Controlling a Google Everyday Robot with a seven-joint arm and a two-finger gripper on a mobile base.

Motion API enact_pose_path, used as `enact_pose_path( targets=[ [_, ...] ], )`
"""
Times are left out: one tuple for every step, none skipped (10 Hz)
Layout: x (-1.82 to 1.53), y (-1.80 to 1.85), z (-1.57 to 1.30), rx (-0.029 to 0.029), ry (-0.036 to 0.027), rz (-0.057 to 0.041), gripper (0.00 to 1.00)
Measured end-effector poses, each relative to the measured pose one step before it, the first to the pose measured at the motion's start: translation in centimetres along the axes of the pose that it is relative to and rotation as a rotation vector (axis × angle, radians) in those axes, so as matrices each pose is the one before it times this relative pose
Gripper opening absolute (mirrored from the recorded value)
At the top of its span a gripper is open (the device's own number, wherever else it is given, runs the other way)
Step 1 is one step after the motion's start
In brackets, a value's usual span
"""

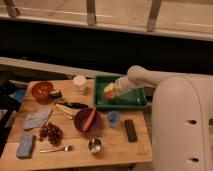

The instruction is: Place apple in tray

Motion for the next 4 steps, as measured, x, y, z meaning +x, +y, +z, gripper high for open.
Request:
enact_pose_path(
  targets=[
    [-0.038,0.605,0.106,-0.01939,0.00683,-0.02483,0.65],
    [0.07,0.597,0.137,-0.02308,0.00694,-0.02779,0.65],
    [0.042,0.428,-0.059,-0.02359,0.00188,-0.02583,0.65],
    [0.024,0.054,-0.155,-0.01145,-0.00108,-0.01127,0.65]
  ],
)
